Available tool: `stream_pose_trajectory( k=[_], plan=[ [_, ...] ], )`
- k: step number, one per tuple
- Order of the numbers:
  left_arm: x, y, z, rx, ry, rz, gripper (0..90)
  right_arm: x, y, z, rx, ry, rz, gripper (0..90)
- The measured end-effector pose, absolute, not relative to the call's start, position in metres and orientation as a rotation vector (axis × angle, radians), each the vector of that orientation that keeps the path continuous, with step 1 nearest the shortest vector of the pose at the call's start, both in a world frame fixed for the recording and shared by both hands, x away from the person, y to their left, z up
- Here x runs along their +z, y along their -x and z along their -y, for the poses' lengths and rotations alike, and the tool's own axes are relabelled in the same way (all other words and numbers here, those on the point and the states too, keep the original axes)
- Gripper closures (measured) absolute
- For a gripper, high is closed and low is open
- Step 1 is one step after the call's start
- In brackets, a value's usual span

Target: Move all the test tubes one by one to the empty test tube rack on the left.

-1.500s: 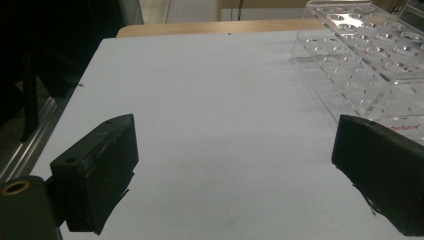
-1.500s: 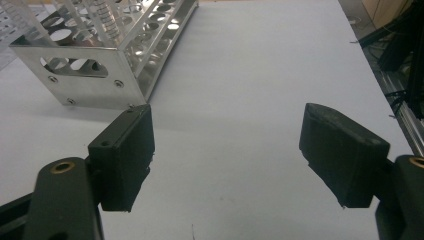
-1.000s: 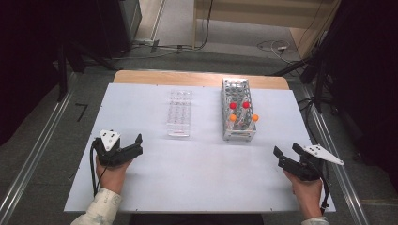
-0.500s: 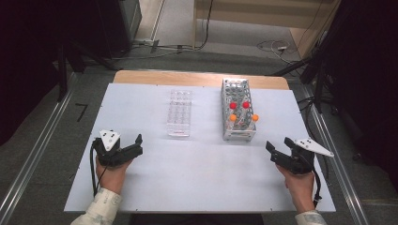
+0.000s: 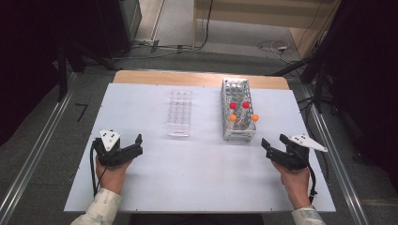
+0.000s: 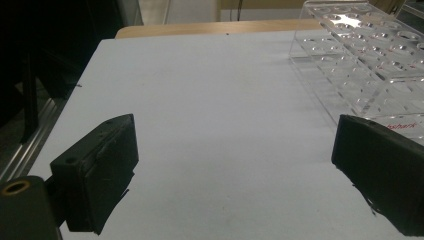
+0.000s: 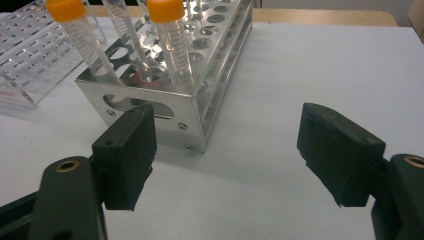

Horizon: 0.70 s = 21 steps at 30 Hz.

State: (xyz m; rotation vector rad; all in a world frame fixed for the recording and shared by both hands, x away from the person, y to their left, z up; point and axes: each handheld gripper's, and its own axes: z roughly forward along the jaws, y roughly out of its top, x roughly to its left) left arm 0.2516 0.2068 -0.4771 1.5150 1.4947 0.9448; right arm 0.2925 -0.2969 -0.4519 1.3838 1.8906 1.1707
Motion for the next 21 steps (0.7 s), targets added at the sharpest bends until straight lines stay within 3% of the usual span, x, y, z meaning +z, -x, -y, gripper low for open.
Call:
stream_pose_trajectory(
  k=[21],
  plan=[
    [-0.478,-0.252,-0.207,0.943,-1.517,-1.498,5.2,-0.448,-0.307,0.280,1.193,-1.355,-1.912,23.0]
  ],
)
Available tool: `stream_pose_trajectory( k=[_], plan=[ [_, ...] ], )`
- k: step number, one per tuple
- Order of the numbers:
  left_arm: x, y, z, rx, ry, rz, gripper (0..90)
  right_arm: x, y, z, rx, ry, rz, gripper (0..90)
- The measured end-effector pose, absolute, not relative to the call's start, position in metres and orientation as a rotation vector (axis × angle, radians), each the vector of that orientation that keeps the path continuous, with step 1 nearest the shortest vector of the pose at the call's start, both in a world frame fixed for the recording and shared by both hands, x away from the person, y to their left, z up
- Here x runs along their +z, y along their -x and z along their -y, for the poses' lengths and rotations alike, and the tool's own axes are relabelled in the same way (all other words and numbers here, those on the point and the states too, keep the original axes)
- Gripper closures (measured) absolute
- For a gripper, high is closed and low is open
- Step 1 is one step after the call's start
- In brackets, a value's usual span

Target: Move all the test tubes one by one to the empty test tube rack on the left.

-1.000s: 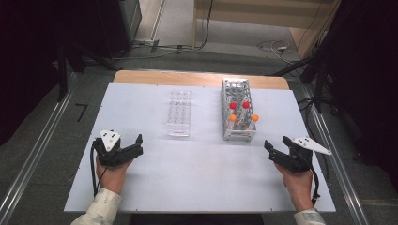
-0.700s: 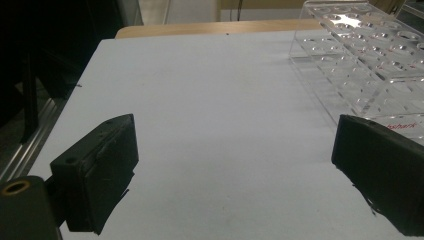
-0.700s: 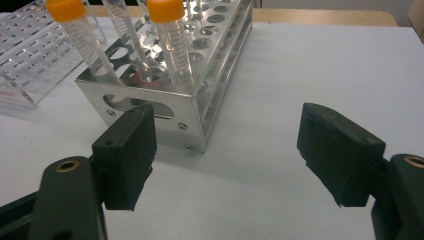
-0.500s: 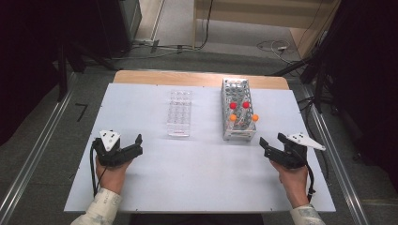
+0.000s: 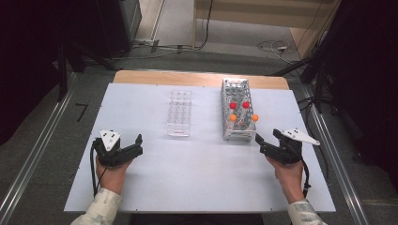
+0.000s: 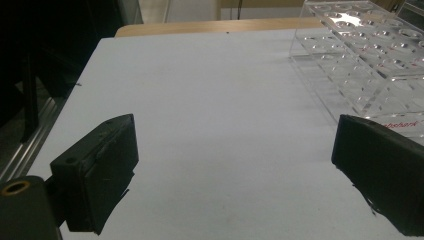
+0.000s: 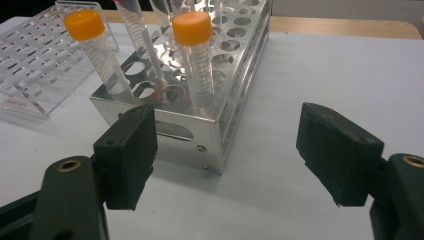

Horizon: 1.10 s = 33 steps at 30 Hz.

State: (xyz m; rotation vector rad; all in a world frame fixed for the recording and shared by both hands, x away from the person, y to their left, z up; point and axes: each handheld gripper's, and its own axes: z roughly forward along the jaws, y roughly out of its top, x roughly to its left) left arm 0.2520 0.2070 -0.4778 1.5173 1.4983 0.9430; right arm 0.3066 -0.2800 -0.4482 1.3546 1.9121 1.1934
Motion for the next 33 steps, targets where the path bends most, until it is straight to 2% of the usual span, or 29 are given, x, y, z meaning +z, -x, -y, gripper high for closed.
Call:
stream_pose_trajectory(
  k=[11,20,33],
  plan=[
    [-0.478,-0.252,-0.207,0.943,-1.521,-1.498,5.2,-0.445,-0.313,0.272,1.221,-1.347,-1.914,24.4],
    [-0.478,-0.252,-0.207,0.940,-1.524,-1.498,5.2,-0.447,-0.322,0.266,1.224,-1.330,-1.919,29.8],
    [-0.478,-0.252,-0.207,0.942,-1.523,-1.501,5.2,-0.453,-0.337,0.253,1.210,-1.289,-1.915,54.8]
  ],
)
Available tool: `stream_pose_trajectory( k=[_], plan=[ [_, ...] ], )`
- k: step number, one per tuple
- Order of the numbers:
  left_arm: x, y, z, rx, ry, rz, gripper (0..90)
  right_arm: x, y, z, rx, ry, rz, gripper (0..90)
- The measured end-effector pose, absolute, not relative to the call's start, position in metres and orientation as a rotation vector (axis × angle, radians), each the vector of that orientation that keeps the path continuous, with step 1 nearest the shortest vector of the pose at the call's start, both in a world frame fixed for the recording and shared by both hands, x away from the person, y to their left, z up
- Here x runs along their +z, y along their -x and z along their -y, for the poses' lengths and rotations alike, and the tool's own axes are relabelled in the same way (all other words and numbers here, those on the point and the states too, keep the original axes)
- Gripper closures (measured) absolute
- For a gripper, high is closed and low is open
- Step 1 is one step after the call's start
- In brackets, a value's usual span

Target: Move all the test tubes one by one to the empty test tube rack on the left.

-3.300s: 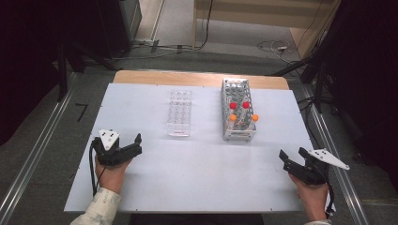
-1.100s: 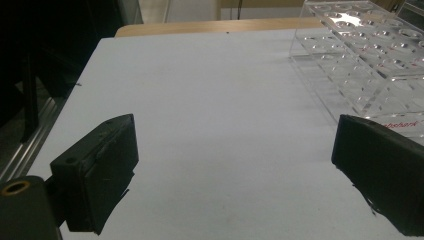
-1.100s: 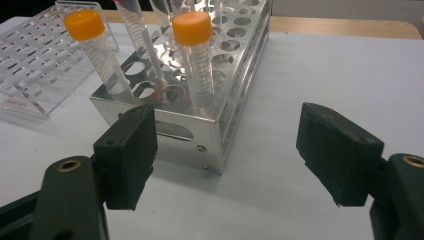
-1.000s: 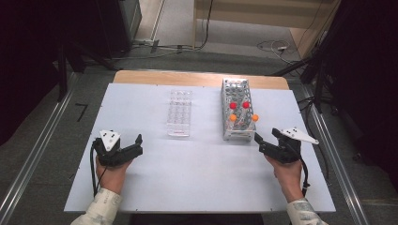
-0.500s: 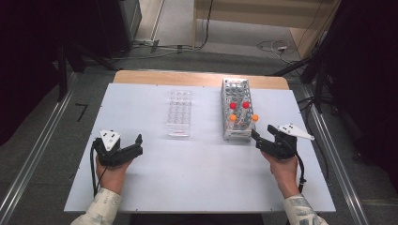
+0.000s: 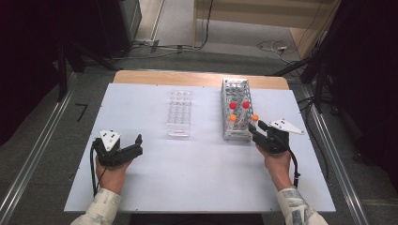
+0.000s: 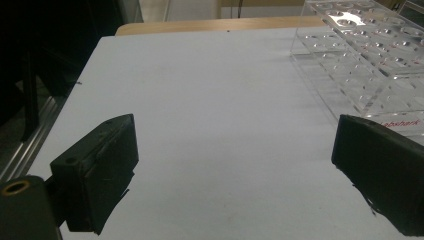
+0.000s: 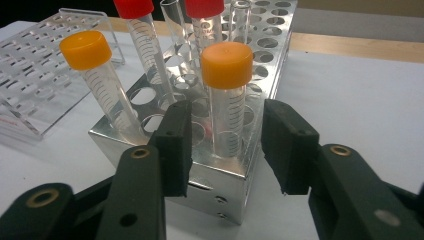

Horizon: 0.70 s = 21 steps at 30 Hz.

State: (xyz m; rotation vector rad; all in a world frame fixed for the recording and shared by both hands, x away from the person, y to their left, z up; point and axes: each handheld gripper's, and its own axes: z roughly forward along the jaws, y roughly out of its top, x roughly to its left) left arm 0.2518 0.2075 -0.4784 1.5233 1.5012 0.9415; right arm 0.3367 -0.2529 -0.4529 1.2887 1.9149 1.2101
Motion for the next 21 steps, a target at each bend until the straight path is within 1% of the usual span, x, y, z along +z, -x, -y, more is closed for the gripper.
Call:
stream_pose_trajectory(
  k=[11,21],
  plan=[
    [-0.4785,-0.2518,-0.2075,0.940,-1.524,-1.501,5.2,-0.4563,-0.3400,0.2469,1.188,-1.258,-1.918,64.4],
    [-0.4787,-0.2519,-0.2077,0.939,-1.525,-1.502,5.2,-0.4586,-0.3423,0.2442,1.157,-1.251,-1.919,68.8]
  ],
)
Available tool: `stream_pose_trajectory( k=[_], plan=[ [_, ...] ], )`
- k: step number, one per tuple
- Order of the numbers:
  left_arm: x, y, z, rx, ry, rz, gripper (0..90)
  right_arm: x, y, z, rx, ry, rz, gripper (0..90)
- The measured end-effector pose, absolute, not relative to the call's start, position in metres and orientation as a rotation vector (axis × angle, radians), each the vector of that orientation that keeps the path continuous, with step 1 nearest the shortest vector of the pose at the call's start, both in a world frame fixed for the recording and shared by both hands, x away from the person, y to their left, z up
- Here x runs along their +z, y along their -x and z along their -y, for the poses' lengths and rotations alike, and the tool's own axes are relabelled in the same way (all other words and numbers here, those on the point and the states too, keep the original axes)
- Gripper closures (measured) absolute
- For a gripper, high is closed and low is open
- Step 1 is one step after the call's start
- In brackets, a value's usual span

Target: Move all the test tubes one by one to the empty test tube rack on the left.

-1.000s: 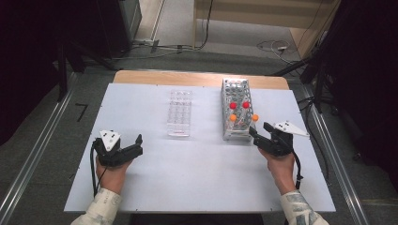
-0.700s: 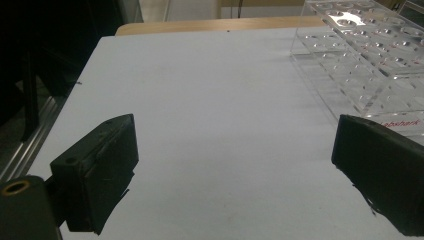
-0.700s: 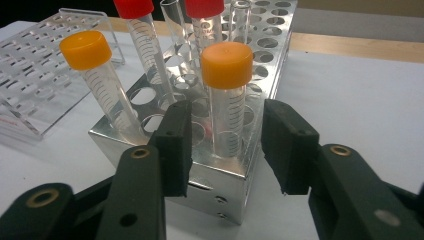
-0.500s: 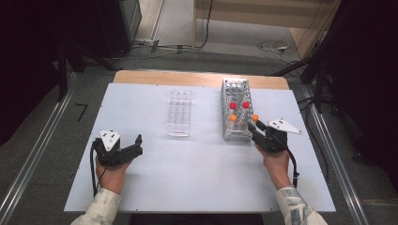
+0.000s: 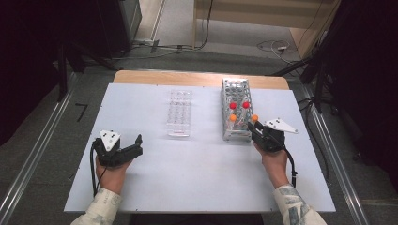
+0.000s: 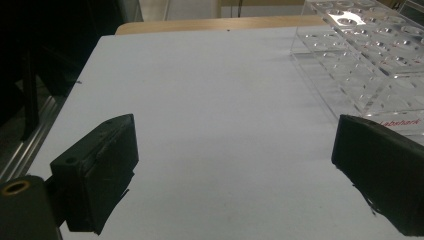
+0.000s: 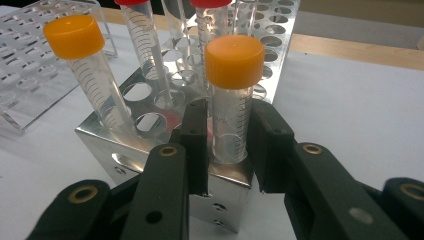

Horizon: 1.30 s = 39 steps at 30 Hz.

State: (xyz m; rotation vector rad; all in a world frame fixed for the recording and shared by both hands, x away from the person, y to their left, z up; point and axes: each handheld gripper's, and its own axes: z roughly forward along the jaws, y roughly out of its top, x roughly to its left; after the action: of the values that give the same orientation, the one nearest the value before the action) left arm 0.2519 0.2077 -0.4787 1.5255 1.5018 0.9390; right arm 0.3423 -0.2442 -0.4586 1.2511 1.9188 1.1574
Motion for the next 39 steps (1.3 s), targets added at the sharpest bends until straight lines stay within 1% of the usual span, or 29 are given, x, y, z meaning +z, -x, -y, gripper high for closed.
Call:
stream_pose_trajectory(
  k=[2,15,39],
  plan=[
    [-0.479,-0.252,-0.208,0.939,-1.525,-1.502,5.2,-0.458,-0.342,0.244,1.156,-1.252,-1.917,70.4],
    [-0.479,-0.252,-0.207,0.940,-1.528,-1.503,5.2,-0.454,-0.340,0.246,1.163,-1.239,-1.890,71.8],
    [-0.479,-0.252,-0.208,0.929,-1.536,-1.504,5.2,-0.417,-0.327,0.251,1.254,-1.191,-1.824,72.0]
  ],
)
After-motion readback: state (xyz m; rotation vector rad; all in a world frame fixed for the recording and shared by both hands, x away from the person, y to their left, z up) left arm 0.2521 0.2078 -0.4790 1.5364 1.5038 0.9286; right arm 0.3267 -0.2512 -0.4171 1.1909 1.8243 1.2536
